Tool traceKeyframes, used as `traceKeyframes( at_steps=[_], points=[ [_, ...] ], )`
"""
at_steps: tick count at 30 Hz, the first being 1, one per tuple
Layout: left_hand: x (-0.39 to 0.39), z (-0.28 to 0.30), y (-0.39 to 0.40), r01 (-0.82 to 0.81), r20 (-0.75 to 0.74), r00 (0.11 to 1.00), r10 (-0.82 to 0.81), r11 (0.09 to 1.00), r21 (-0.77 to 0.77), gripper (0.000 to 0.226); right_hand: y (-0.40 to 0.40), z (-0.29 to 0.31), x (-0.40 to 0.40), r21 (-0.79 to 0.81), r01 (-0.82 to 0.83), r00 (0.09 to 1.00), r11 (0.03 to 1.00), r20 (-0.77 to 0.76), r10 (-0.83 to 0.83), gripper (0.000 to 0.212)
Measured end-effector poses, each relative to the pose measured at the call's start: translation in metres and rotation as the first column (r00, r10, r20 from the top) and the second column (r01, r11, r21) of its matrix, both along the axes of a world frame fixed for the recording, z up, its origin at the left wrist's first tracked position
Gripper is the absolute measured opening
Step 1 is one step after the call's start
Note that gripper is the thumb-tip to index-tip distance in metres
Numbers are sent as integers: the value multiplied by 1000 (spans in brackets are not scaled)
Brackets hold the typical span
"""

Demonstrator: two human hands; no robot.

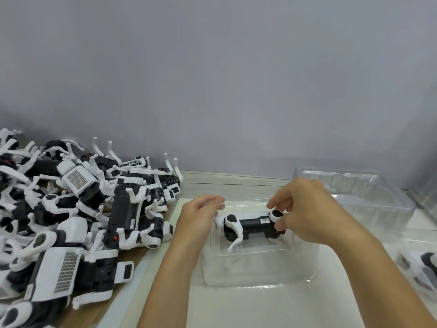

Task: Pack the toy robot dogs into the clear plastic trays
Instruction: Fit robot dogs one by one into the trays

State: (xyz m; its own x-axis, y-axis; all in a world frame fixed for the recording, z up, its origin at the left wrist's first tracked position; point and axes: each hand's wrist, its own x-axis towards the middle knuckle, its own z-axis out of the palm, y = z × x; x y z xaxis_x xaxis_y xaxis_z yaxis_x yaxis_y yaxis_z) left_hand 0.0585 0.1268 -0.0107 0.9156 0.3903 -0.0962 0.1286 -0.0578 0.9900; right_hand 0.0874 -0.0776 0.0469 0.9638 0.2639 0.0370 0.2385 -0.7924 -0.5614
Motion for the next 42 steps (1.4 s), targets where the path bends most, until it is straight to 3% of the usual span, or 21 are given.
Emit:
traceKeyframes(
  at_steps=[6,14,16,19,34,42],
  points=[
    [1,-1,-3,-11,20,1000,10,1000,27,21,2,-1,0,-16,14,998,1000,54,-13,34],
    [2,0,-3,-22,25,999,21,1000,20,19,5,0,0,10,-135,989,991,54,134,22],
    [2,0,-4,-18,26,1000,17,1000,20,19,17,-2,-4,75,-189,982,979,43,186,26],
    [2,1,-4,-20,26,999,20,1000,5,17,34,-9,-10,52,-246,969,968,-4,246,39],
    [2,1,-6,-16,25,1000,16,1000,-14,14,46,-19,-13,78,-158,985,984,81,152,35],
    [2,-1,-3,17,20,1000,-17,1000,-4,21,33,-15,-10,131,-214,976,968,-3,216,25]
  ],
)
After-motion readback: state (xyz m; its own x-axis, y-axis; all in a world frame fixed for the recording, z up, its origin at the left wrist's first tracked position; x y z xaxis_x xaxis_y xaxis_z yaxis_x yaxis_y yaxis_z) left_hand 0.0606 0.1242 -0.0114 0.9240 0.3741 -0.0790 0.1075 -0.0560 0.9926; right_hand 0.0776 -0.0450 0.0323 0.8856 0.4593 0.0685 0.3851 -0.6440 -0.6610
